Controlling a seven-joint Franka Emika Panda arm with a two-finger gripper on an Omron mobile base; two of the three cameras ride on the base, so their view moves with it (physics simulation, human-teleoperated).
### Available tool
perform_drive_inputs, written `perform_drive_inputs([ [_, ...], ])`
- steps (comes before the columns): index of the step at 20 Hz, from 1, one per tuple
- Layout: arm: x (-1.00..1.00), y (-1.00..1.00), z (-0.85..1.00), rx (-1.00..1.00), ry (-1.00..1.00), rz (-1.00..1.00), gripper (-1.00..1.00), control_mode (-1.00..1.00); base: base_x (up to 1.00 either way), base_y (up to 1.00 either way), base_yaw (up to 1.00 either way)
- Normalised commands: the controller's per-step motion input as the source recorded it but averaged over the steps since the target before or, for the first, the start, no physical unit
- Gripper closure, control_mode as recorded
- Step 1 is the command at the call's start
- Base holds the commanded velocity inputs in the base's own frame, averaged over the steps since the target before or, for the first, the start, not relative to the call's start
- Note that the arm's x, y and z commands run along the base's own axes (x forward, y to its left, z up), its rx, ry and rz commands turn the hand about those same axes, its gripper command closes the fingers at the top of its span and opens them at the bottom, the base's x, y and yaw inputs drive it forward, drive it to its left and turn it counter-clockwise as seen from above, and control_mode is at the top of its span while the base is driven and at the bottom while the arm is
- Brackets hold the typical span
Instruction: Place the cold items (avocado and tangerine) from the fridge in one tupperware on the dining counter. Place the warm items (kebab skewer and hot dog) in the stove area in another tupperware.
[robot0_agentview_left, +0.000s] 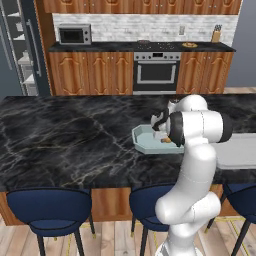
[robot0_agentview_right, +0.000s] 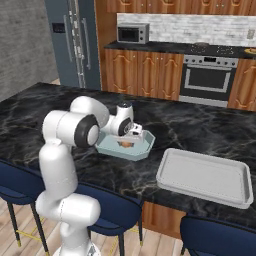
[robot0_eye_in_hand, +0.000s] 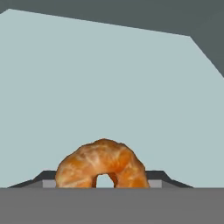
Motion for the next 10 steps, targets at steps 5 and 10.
perform_drive_inputs([
  [5, 0.17, 0.00, -0.35, 0.00, 0.06, 0.00, 1.00, -1.00, 0.00, 0.00, 0.00],
  [10, 0.06, 0.00, -0.25, 0.00, 0.03, 0.01, -1.00, -1.00, 0.00, 0.00, 0.00],
])
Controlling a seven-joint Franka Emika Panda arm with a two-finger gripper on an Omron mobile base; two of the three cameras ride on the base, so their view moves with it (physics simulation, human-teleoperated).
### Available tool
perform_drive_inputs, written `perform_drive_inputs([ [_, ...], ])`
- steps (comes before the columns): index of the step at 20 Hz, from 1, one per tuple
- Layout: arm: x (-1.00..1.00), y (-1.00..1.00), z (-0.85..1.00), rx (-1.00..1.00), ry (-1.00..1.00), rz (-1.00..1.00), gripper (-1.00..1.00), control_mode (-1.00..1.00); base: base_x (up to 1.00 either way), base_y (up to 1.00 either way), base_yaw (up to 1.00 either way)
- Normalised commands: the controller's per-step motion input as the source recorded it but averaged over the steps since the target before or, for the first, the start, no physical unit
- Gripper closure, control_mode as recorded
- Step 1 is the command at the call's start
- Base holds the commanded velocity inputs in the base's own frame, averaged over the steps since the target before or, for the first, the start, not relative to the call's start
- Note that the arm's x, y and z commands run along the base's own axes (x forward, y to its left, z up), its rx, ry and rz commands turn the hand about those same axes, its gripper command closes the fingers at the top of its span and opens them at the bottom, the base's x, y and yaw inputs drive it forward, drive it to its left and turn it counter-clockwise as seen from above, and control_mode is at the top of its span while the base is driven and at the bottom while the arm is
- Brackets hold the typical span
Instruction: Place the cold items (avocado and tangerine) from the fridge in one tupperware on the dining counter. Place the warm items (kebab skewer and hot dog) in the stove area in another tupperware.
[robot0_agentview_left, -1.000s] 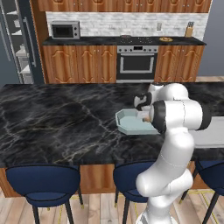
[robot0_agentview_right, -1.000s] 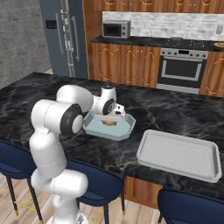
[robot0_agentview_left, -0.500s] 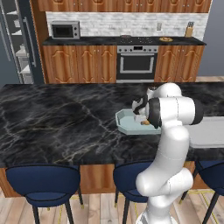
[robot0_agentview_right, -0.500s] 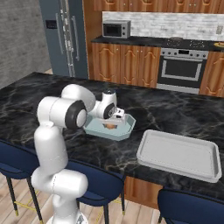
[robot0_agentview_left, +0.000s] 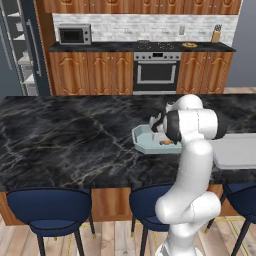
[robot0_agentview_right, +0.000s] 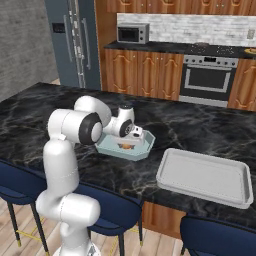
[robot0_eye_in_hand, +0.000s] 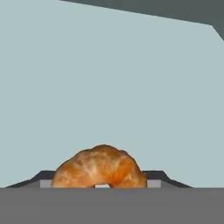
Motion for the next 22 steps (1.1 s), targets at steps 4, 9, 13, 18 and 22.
perform_drive_inputs([
  [4, -0.10, 0.00, 0.01, 0.00, 0.00, 0.02, -1.00, -1.00, 0.00, 0.00, 0.00],
  [9, -0.28, 0.00, 0.28, 0.00, -0.02, 0.00, -1.00, -1.00, 0.00, 0.00, 0.00],
  [13, -0.42, 0.07, 0.45, 0.00, -0.09, 0.00, -1.00, -1.00, 0.00, 0.00, 0.00],
  [18, -0.68, 0.34, 0.43, 0.00, -0.15, 0.00, -1.00, -1.00, 0.00, 0.00, 0.00],
  [22, -0.82, 0.42, 0.45, 0.03, -0.14, 0.00, -1.00, -1.00, 0.00, 0.00, 0.00],
])
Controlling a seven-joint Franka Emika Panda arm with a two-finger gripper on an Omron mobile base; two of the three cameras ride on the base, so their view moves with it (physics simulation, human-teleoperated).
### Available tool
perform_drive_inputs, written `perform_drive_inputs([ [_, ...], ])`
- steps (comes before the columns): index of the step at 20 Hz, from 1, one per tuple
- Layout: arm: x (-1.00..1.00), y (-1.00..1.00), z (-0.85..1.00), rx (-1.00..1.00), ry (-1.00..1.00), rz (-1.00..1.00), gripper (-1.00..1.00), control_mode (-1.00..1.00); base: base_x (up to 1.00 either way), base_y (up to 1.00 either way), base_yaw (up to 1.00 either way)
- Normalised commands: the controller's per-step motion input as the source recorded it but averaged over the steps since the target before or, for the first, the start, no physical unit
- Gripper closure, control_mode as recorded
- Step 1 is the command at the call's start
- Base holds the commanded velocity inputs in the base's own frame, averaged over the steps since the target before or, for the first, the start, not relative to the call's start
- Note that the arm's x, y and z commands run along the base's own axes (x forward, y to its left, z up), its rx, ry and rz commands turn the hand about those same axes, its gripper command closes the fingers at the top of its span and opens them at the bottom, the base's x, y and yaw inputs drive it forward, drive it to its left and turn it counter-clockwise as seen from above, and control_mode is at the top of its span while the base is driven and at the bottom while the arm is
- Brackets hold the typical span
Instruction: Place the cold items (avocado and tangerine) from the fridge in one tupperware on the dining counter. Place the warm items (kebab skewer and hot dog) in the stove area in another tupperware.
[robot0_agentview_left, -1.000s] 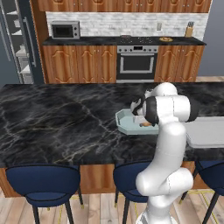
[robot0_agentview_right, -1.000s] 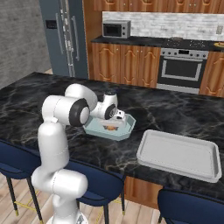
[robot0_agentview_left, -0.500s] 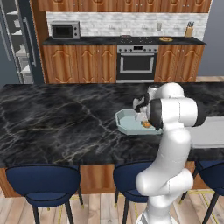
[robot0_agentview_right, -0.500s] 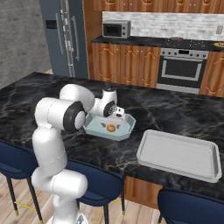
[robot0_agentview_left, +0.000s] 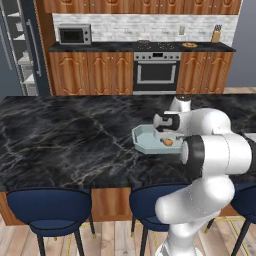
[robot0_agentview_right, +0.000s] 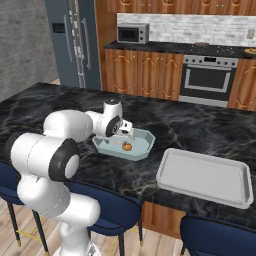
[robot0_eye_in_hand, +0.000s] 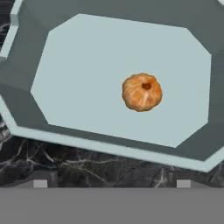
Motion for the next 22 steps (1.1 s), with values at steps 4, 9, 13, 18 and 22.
perform_drive_inputs([
  [4, -0.86, 0.37, 0.48, 0.02, -0.18, 0.00, -1.00, -1.00, 0.00, 0.00, 0.00],
  [9, -0.87, 0.31, 0.59, 0.00, -0.19, 0.00, -1.00, -1.00, 0.00, 0.00, 0.00],
  [13, -0.88, 0.28, 0.60, 0.00, -0.09, 0.00, -1.00, -1.00, 0.00, 0.00, 0.00],
  [18, -0.90, 0.19, 0.59, 0.00, -0.13, 0.00, -1.00, -1.00, 0.00, 0.00, 0.00],
  [22, -0.95, 0.01, 0.53, 0.00, -0.25, 0.00, -1.00, -1.00, 0.00, 0.00, 0.00],
])
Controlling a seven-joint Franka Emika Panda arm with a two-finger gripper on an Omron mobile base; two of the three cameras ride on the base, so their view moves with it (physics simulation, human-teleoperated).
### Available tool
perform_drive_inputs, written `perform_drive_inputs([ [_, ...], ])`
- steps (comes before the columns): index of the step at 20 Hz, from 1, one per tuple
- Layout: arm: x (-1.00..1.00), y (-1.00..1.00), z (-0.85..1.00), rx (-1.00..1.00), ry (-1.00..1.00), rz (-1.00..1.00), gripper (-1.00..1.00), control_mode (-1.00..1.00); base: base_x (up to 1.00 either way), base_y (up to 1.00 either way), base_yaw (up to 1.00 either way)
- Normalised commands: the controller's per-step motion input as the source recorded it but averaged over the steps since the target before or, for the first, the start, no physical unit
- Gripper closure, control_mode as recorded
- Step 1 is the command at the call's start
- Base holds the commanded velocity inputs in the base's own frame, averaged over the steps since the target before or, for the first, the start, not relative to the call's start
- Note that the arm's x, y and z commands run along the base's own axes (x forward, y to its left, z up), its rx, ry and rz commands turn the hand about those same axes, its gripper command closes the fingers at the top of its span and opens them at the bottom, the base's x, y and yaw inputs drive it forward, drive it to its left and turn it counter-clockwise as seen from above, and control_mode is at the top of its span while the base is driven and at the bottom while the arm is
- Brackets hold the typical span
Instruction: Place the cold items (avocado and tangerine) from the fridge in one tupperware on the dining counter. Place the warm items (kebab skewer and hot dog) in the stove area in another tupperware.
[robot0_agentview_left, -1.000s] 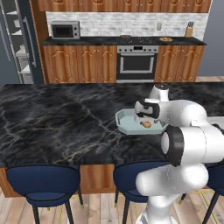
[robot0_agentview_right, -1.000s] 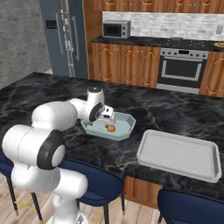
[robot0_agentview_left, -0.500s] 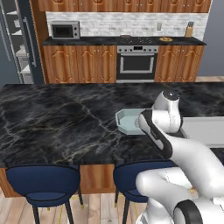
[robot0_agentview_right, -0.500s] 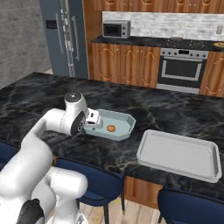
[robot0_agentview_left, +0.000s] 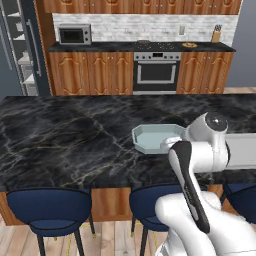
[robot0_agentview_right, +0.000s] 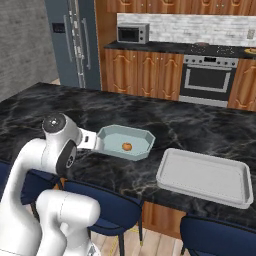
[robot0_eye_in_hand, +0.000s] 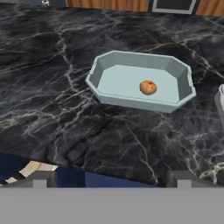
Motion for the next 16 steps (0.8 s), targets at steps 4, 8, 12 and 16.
perform_drive_inputs([
  [4, -0.88, 0.00, 0.50, 0.00, -0.25, 0.00, -1.00, -1.00, 0.00, 0.00, 0.00],
  [8, -0.72, 0.00, 0.22, -0.01, -0.13, 0.00, -1.00, -1.00, 0.00, 0.00, 0.00],
  [12, -0.64, 0.00, -0.12, -0.04, -0.05, 0.00, -1.00, -1.00, 0.00, 0.00, 0.00],
  [16, -0.31, 0.00, -0.08, -0.02, -0.03, 0.00, -1.00, 1.00, -0.31, 0.21, 0.02],
])
